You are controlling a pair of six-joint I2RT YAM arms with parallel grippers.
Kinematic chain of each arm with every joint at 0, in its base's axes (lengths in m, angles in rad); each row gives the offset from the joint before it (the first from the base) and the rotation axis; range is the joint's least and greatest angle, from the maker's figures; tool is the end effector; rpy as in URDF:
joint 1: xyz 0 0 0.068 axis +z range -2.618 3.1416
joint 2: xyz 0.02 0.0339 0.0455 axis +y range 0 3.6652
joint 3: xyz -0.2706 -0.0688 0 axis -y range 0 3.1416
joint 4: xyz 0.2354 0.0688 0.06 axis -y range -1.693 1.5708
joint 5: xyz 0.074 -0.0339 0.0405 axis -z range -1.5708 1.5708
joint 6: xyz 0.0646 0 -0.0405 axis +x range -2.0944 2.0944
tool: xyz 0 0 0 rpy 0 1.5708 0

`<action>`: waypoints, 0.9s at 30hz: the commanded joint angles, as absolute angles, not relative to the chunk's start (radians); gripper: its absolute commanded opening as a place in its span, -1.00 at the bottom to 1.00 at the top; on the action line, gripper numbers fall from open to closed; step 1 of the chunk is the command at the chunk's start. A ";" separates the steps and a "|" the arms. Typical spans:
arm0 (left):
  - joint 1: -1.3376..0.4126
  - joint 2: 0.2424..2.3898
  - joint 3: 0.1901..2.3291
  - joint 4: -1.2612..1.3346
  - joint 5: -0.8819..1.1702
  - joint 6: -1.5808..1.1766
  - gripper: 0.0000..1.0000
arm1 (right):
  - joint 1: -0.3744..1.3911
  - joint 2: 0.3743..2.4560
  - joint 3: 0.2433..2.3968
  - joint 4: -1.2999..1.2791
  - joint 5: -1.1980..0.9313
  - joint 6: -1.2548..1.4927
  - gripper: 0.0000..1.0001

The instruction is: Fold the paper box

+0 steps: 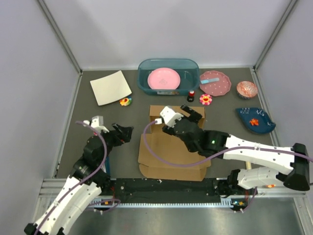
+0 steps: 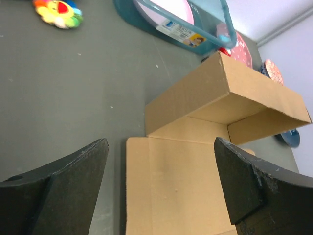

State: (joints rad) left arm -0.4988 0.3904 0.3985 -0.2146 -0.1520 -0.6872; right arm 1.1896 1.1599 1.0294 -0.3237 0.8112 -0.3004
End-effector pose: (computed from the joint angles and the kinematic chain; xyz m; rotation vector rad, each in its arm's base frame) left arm 0.1273 -0.0582 0.2501 -0.2846 1.8100 -0.7146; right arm 0.1401 0.2235 0.3384 -0.8747 1.6680 -0.2165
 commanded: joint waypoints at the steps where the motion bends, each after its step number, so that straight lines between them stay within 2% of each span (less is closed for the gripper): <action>1: -0.500 0.214 0.357 -0.344 -0.297 -0.700 0.90 | 1.241 1.198 1.019 -0.272 0.968 -0.599 0.74; 6: -0.500 0.086 0.318 -0.408 -0.331 -0.725 0.91 | 1.261 1.229 1.002 -0.262 0.916 -0.644 0.79; 17: -0.500 0.074 0.316 -0.442 -0.342 -0.758 0.91 | 1.255 1.423 0.991 -0.141 0.876 -0.696 0.73; 23: -0.500 0.077 0.307 -0.442 -0.362 -0.759 0.91 | 1.187 1.517 1.029 -0.065 0.936 -0.736 0.59; 27: -0.500 0.072 0.302 -0.439 -0.365 -0.764 0.91 | 1.158 1.578 1.057 -0.012 0.979 -0.782 0.40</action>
State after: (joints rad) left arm -0.4988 0.0803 0.3168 -0.4503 -0.3470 -0.7582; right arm 1.1866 1.5391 0.9955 -0.1150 0.9138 -0.7334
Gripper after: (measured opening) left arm 0.954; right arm 0.746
